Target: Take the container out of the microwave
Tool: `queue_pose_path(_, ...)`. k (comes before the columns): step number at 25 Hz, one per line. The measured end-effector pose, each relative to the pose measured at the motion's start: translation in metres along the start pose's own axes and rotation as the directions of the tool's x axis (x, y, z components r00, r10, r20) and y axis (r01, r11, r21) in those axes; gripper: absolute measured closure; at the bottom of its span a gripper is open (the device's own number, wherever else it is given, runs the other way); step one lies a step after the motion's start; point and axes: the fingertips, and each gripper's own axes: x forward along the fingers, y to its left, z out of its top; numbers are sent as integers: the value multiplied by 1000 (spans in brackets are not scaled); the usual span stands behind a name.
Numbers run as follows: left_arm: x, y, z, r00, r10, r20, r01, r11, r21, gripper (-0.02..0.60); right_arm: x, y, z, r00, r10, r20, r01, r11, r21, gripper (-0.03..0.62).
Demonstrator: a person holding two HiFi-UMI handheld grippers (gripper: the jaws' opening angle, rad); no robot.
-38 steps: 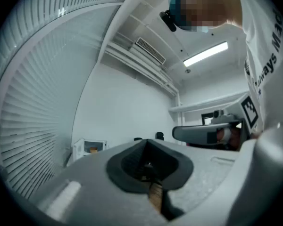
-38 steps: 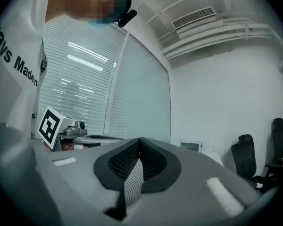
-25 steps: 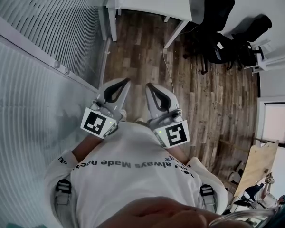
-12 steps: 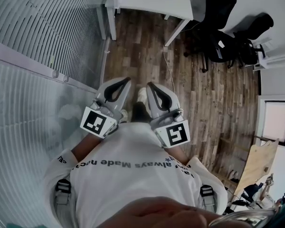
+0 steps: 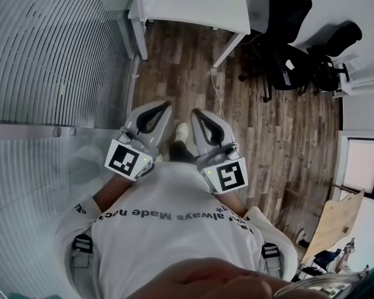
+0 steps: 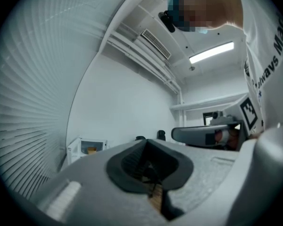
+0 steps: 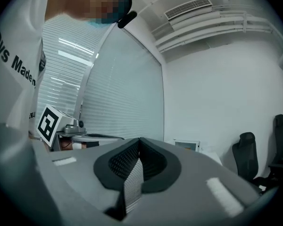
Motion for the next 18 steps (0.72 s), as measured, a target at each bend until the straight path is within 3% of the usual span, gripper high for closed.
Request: queue_pose_path(18, 188, 25, 8, 999, 36, -8, -36, 999, 33, 578, 42, -187, 8, 999, 39, 5, -39, 999, 23, 592)
